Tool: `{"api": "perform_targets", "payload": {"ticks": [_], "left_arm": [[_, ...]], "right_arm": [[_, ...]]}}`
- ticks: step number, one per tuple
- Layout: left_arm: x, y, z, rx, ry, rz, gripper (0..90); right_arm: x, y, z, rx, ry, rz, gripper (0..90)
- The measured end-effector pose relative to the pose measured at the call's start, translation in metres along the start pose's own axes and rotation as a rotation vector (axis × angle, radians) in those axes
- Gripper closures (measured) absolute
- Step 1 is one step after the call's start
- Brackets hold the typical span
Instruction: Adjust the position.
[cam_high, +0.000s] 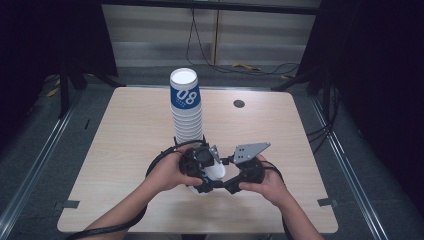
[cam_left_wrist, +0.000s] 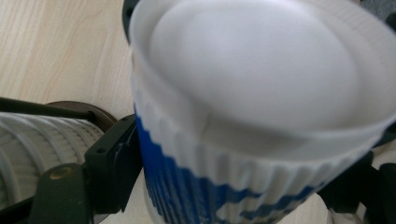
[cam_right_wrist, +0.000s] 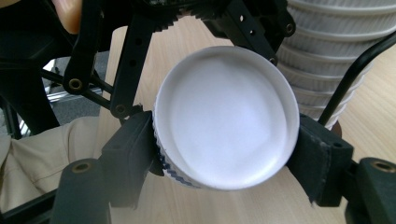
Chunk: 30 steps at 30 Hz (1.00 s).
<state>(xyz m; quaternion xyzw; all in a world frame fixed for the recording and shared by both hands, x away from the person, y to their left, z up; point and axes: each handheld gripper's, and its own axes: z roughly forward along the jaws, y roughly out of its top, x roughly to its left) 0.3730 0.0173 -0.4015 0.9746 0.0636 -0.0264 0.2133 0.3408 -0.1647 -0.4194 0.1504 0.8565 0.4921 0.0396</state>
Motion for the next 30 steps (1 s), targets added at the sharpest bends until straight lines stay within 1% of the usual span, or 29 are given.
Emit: {"api": "perform_targets", "payload": {"ticks": [1, 2, 4, 5, 6, 7, 8, 9, 10, 13, 15, 16, 19, 21, 24, 27, 30], "left_arm": [[-0.001, -0.001, 0.000, -0.003, -0.004, -0.025, 19.9], [0.000, -0.002, -0.001, -0.007, -0.003, -0.016, 19.6], [0.000, -0.004, -0.001, -0.015, -0.011, -0.047, 18.5], [0.002, -0.004, -0.003, -0.014, -0.011, -0.030, 17.9], [0.000, -0.006, -0.002, -0.018, -0.013, -0.054, 17.3], [0.001, -0.007, -0.002, -0.012, -0.010, -0.027, 17.3], [0.000, -0.009, -0.002, -0.028, -0.019, -0.047, 17.0], [0.001, -0.010, -0.002, -0.040, -0.018, -0.042, 16.9], [0.001, -0.011, -0.003, -0.039, -0.023, -0.044, 16.9], [0.000, -0.014, -0.003, -0.047, -0.022, -0.045, 16.9], [0.000, -0.015, -0.003, -0.060, -0.022, -0.037, 16.9], [0.001, -0.015, -0.004, -0.059, -0.029, -0.040, 16.9], [0.002, -0.016, -0.004, -0.052, -0.024, -0.025, 16.8], [0.002, -0.016, -0.004, -0.063, -0.027, -0.039, 16.7], [0.003, -0.017, -0.005, -0.073, -0.040, -0.042, 16.6], [0.003, -0.016, -0.007, -0.063, -0.043, -0.037, 16.7], [0.003, -0.016, -0.007, -0.058, -0.036, -0.034, 16.7]], "right_arm": [[0.000, 0.000, -0.001, -0.002, -0.002, 0.000, 27.8], [0.000, 0.001, -0.002, -0.004, 0.001, 0.001, 27.8], [0.000, 0.001, -0.003, -0.011, -0.001, -0.003, 27.8], [0.001, 0.002, -0.003, -0.013, 0.000, -0.002, 27.9], [0.001, 0.002, -0.004, -0.015, -0.002, -0.004, 27.9], [0.001, 0.002, -0.005, -0.016, -0.002, -0.007, 27.9], [0.001, 0.002, -0.005, -0.015, -0.001, -0.007, 27.9], [0.001, 0.002, -0.006, -0.015, -0.001, -0.002, 27.9], [0.001, 0.001, -0.006, -0.017, 0.001, 0.001, 27.9], [0.001, 0.001, -0.006, -0.017, 0.007, 0.000, 27.9], [0.001, 0.002, -0.005, -0.015, 0.006, -0.005, 27.9], [0.001, 0.002, -0.005, -0.015, 0.006, -0.005, 28.0], [0.001, 0.002, -0.005, -0.018, 0.008, -0.001, 28.0], [0.001, 0.002, -0.005, -0.016, 0.007, -0.002, 28.0], [0.000, 0.001, -0.006, -0.023, 0.010, -0.001, 28.0], [0.000, 0.000, -0.007, -0.020, 0.009, 0.000, 28.0], [0.000, -0.001, -0.007, -0.020, 0.005, -0.006, 28.0]]}}
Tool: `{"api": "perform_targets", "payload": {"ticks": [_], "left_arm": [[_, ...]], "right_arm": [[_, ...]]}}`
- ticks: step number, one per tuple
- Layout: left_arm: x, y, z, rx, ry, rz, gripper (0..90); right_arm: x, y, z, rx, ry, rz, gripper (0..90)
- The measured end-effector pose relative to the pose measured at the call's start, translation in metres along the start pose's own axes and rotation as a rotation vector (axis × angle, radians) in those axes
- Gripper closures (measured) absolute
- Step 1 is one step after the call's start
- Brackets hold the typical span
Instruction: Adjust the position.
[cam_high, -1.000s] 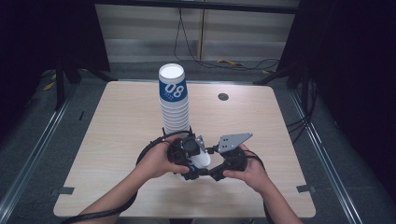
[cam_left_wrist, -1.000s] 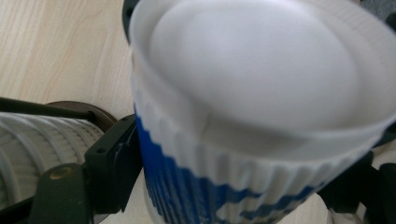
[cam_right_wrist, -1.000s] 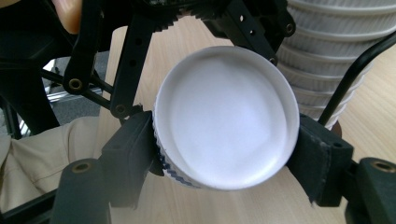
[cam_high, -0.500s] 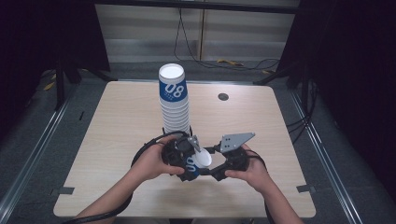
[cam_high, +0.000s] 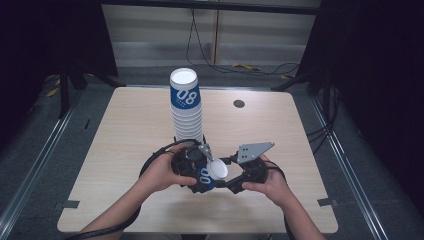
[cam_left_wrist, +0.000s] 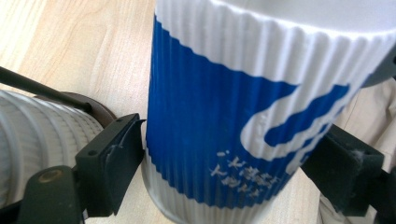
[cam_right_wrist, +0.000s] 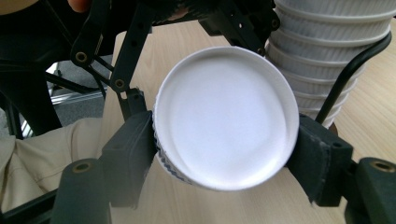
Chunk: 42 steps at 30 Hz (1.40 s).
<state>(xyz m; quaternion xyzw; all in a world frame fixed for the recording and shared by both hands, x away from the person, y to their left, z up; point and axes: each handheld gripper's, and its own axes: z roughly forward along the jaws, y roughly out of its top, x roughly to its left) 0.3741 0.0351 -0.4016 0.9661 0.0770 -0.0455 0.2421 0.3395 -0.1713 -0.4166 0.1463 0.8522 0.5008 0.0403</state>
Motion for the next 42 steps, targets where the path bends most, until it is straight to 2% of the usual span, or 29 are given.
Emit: {"api": "perform_targets", "payload": {"ticks": [3, 10, 11, 14, 17, 18, 26, 29, 33, 34, 37, 42], "left_arm": [[-0.001, 0.001, 0.000, -0.009, 0.000, -0.006, 16.7], [-0.003, 0.005, -0.006, -0.018, -0.007, 0.031, 16.7], [-0.004, 0.005, -0.007, -0.017, -0.004, 0.018, 16.7], [-0.004, 0.004, -0.010, -0.008, 0.001, 0.028, 16.8], [-0.003, 0.002, -0.013, -0.020, 0.007, 0.015, 17.0], [-0.003, 0.000, -0.014, -0.022, -0.003, -0.002, 17.0], [-0.003, -0.005, -0.021, -0.025, 0.006, 0.001, 17.0], [-0.004, -0.008, -0.020, -0.039, 0.012, -0.022, 17.0], [-0.002, -0.013, -0.021, -0.046, 0.019, -0.016, 17.0], [-0.002, -0.014, -0.021, -0.045, 0.018, -0.028, 17.0], [-0.001, -0.019, -0.020, -0.046, 0.031, -0.031, 17.0], [-0.001, -0.025, -0.018, -0.056, 0.026, -0.038, 17.0]], "right_arm": [[0.000, -0.001, 0.000, 0.002, 0.001, 0.006, 28.0], [0.000, -0.003, 0.004, 0.027, 0.008, -0.008, 28.1], [0.000, -0.004, 0.004, 0.026, 0.009, -0.005, 28.1], [-0.001, -0.004, 0.001, 0.027, -0.005, 0.002, 28.1], [-0.002, -0.005, 0.000, 0.029, -0.010, -0.001, 28.1], [-0.002, -0.006, 0.000, 0.031, -0.013, 0.002, 28.1], [-0.005, -0.008, -0.006, 0.028, -0.028, 0.010, 28.0], [-0.006, -0.008, -0.009, 0.027, -0.033, 0.020, 28.0], [-0.006, -0.008, -0.010, 0.032, -0.029, 0.019, 28.0], [-0.006, -0.008, -0.010, 0.034, -0.033, 0.017, 28.0], [-0.007, -0.007, -0.012, 0.032, -0.034, 0.020, 28.0], [-0.007, -0.008, -0.013, 0.031, -0.035, 0.022, 28.0]]}}
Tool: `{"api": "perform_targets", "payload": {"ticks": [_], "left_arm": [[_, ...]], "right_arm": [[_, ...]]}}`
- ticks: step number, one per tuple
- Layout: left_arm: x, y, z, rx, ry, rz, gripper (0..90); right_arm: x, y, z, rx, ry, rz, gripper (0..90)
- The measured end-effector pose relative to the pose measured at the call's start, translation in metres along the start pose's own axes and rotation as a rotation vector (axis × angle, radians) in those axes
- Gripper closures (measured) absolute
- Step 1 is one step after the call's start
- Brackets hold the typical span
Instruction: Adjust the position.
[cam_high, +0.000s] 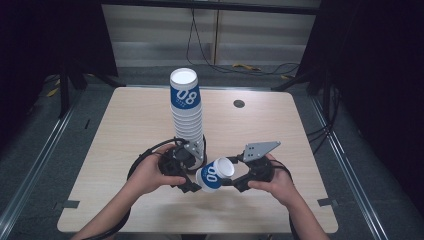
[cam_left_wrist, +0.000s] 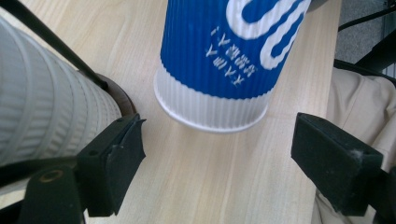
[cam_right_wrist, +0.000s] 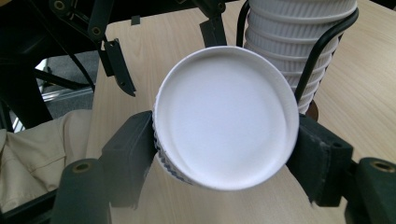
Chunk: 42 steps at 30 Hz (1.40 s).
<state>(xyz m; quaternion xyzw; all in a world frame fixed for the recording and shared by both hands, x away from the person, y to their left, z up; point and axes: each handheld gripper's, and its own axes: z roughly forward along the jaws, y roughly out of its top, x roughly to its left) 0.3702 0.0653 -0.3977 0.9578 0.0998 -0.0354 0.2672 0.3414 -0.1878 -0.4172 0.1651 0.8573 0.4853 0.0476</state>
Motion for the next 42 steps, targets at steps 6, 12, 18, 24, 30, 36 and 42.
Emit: {"api": "perform_targets", "payload": {"ticks": [6, 12, 18, 24, 30, 36, 42], "left_arm": [[0.003, -0.008, 0.000, -0.016, -0.002, -0.018, 17.0], [0.003, -0.015, 0.001, -0.027, 0.008, -0.048, 17.0], [0.003, -0.021, 0.006, -0.044, 0.012, -0.060, 16.9], [0.004, -0.024, 0.013, -0.058, 0.006, -0.080, 16.9], [0.005, -0.028, 0.018, -0.069, 0.001, -0.085, 17.0], [0.005, -0.032, 0.021, -0.082, 0.003, -0.102, 16.9], [0.005, -0.033, 0.023, -0.074, 0.004, -0.101, 16.9]], "right_arm": [[0.001, 0.000, 0.000, -0.005, 0.006, -0.002, 27.9], [0.000, 0.001, 0.000, -0.007, 0.009, 0.000, 27.9], [0.000, 0.002, -0.001, -0.011, 0.008, 0.001, 27.9], [-0.002, 0.002, 0.000, -0.015, 0.016, 0.005, 27.9], [0.000, 0.003, 0.001, -0.007, 0.019, 0.003, 27.9], [-0.002, 0.004, -0.001, -0.018, 0.012, 0.012, 27.9], [-0.003, 0.000, -0.002, -0.017, 0.013, 0.020, 27.9]]}}
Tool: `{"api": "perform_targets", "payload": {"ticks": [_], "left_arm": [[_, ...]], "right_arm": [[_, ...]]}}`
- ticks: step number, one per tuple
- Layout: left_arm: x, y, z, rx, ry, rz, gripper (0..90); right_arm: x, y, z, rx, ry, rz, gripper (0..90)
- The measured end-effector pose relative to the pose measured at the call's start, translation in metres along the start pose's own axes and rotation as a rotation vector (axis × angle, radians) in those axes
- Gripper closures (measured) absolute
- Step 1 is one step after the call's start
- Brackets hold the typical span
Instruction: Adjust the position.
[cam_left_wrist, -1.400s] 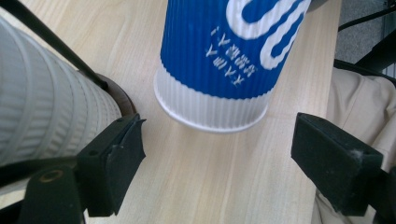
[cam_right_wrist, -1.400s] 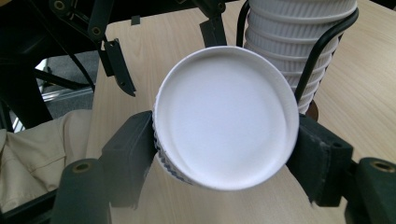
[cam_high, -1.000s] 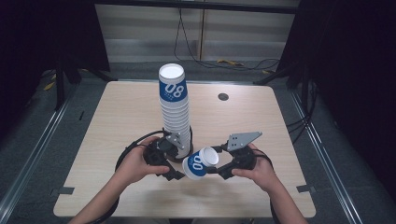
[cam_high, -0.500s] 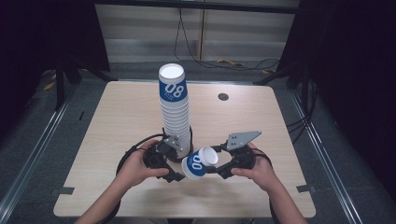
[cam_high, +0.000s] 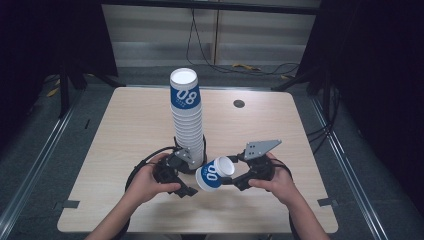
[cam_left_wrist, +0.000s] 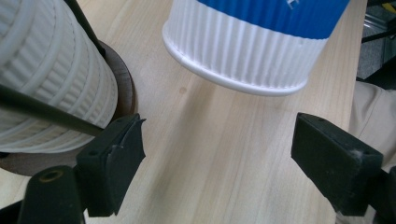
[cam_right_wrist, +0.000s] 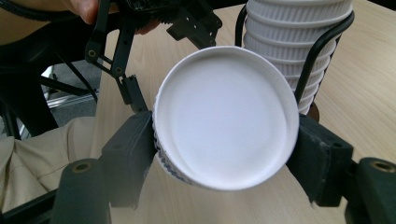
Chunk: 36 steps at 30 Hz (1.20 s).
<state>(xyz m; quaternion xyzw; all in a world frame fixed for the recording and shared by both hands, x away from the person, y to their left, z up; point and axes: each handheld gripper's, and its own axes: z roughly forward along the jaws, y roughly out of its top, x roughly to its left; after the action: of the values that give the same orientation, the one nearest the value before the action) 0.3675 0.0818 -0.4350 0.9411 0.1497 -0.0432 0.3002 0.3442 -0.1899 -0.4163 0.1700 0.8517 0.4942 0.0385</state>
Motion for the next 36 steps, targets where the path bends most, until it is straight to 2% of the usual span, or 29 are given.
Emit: {"api": "perform_targets", "payload": {"ticks": [2, 3, 4, 14, 15, 17, 19, 21, 22, 28, 29, 31, 33, 35, 36], "left_arm": [[0.000, 0.001, 0.001, -0.003, -0.008, 0.003, 16.9], [-0.002, 0.001, 0.002, -0.011, -0.008, -0.011, 16.9], [-0.002, 0.002, 0.002, 0.004, -0.014, 0.005, 17.0], [-0.007, 0.006, 0.011, -0.047, -0.033, 0.002, 16.9], [-0.006, 0.006, 0.010, -0.045, -0.031, 0.016, 16.9], [-0.007, 0.006, 0.012, -0.059, -0.028, 0.005, 16.9], [-0.008, 0.006, 0.013, -0.074, -0.029, 0.014, 16.8], [-0.008, 0.006, 0.014, -0.067, -0.023, 0.024, 16.5], [-0.009, 0.006, 0.015, -0.082, -0.011, 0.012, 16.5], [-0.008, 0.005, 0.017, -0.115, -0.001, 0.004, 15.9], [-0.007, 0.005, 0.016, -0.096, 0.000, 0.020, 15.9], [-0.008, 0.005, 0.017, -0.108, -0.001, -0.002, 16.0], [-0.007, 0.004, 0.018, -0.110, -0.004, -0.010, 15.9], [-0.007, 0.004, 0.017, -0.091, 0.008, -0.015, 16.0], [-0.006, 0.003, 0.017, -0.100, 0.010, -0.011, 16.0]], "right_arm": [[0.000, 0.000, -0.002, -0.006, -0.002, 0.001, 27.9], [0.001, 0.001, -0.003, -0.010, -0.001, -0.001, 27.9], [0.001, 0.001, -0.004, -0.010, -0.005, 0.000, 27.9], [0.003, 0.000, -0.009, -0.029, -0.005, 0.008, 27.9], [0.002, 0.000, -0.009, -0.030, 0.001, 0.009, 27.9], [0.002, 0.000, -0.009, -0.028, -0.001, 0.008, 27.9], [0.003, 0.000, -0.009, -0.032, 0.001, 0.007, 27.9], [0.003, 0.000, -0.009, -0.032, 0.006, 0.006, 27.9], [0.003, 0.000, -0.008, -0.033, 0.005, 0.005, 27.9], [0.003, 0.000, -0.007, -0.031, 0.009, 0.005, 27.9], [0.003, 0.000, -0.007, -0.032, 0.009, 0.004, 27.9], [0.003, 0.000, -0.007, -0.030, 0.008, 0.005, 27.9], [0.003, 0.000, -0.008, -0.032, 0.009, 0.006, 27.9], [0.003, 0.000, -0.008, -0.034, 0.014, 0.006, 27.9], [0.003, 0.000, -0.008, -0.033, 0.014, 0.007, 27.9]]}}
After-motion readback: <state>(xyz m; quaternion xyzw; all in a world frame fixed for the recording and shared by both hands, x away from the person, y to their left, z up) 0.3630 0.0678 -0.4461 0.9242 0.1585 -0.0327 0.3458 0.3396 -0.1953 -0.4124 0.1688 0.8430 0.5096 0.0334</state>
